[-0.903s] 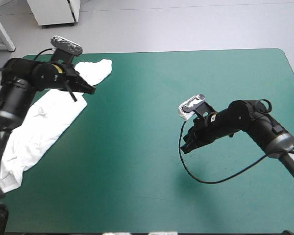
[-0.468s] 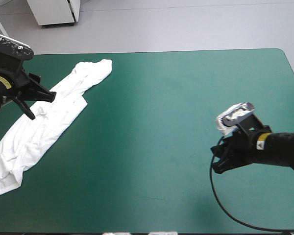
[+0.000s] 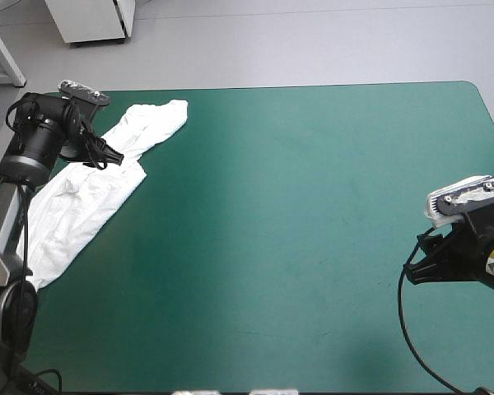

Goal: Fold the cloth

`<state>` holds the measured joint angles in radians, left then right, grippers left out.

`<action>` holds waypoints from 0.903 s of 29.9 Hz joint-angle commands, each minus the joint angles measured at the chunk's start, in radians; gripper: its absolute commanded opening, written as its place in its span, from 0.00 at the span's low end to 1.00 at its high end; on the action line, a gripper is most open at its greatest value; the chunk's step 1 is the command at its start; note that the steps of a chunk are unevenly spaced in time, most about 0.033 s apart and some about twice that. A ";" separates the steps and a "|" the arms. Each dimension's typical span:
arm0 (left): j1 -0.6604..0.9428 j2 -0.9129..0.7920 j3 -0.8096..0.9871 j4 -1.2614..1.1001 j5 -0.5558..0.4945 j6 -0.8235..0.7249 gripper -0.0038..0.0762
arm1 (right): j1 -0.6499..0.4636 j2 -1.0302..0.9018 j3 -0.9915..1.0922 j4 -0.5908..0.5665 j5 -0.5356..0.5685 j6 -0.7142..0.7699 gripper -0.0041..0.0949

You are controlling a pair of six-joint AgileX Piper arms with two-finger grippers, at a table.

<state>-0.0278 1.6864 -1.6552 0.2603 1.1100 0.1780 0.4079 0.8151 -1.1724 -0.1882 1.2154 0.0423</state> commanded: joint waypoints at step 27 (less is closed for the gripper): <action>0.230 0.462 -0.229 -0.323 -0.061 0.140 0.46 | -0.007 0.124 -0.030 -0.064 -0.068 -0.023 0.55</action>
<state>0.2021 2.1743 -1.8694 -0.0144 1.0397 0.3134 0.4079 0.9450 -1.1724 -0.2085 1.2062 0.0305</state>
